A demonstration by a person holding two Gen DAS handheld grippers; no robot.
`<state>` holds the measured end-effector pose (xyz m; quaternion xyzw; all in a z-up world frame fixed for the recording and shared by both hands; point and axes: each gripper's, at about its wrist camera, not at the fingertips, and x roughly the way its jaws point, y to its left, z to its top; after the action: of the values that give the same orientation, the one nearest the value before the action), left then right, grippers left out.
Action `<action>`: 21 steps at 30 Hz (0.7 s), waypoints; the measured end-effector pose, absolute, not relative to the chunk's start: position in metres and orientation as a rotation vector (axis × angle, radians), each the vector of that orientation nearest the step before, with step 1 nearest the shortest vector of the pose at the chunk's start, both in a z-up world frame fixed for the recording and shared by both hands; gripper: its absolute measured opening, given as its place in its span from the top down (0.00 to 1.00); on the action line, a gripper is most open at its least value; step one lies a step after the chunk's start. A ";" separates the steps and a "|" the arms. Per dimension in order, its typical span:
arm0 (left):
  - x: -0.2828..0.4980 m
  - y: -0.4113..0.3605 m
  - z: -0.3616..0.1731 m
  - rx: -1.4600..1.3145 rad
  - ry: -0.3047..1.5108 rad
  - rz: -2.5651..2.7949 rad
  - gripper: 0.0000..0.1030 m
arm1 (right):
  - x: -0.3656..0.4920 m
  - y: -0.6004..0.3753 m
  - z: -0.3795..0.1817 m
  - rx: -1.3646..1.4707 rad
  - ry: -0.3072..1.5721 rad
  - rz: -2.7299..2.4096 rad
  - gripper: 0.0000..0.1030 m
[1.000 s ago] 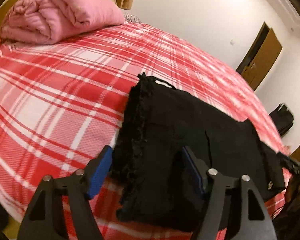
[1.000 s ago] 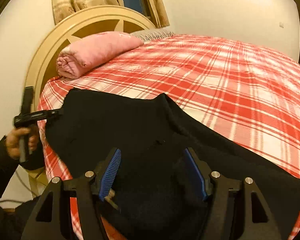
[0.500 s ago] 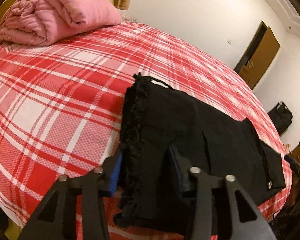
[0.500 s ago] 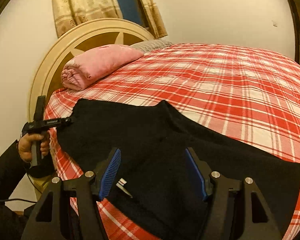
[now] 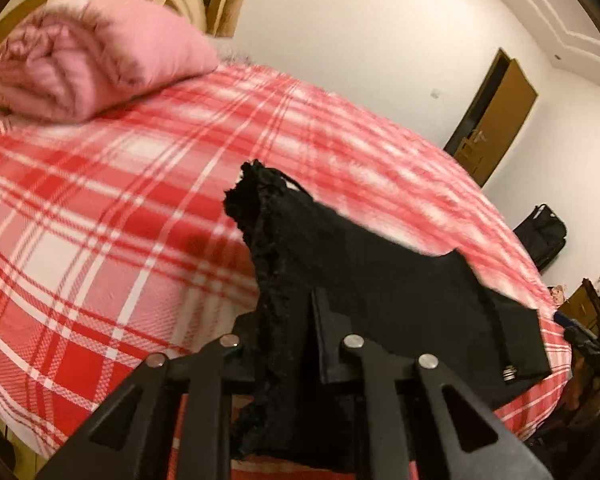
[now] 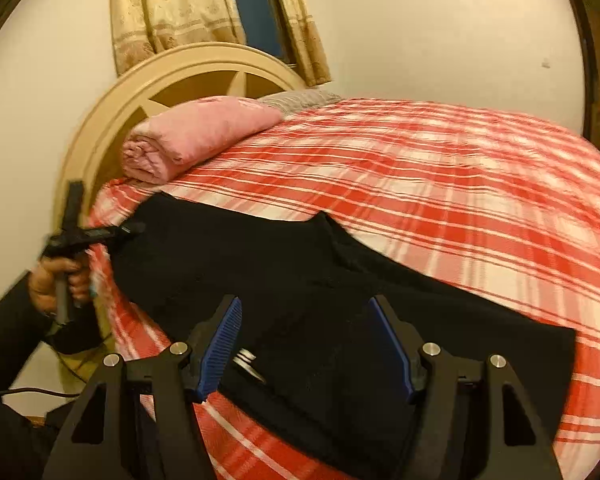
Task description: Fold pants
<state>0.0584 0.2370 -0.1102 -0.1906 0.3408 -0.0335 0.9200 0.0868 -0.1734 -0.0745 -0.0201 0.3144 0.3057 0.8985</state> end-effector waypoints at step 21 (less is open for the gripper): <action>0.081 0.048 0.000 -0.280 0.610 -0.528 0.85 | 0.071 -0.297 -0.081 0.027 0.681 0.349 0.35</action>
<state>0.0810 0.0476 -0.0004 -0.1357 0.2957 -0.2560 0.9103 0.0708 -0.2974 -0.0812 0.0132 0.3323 0.1703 0.9276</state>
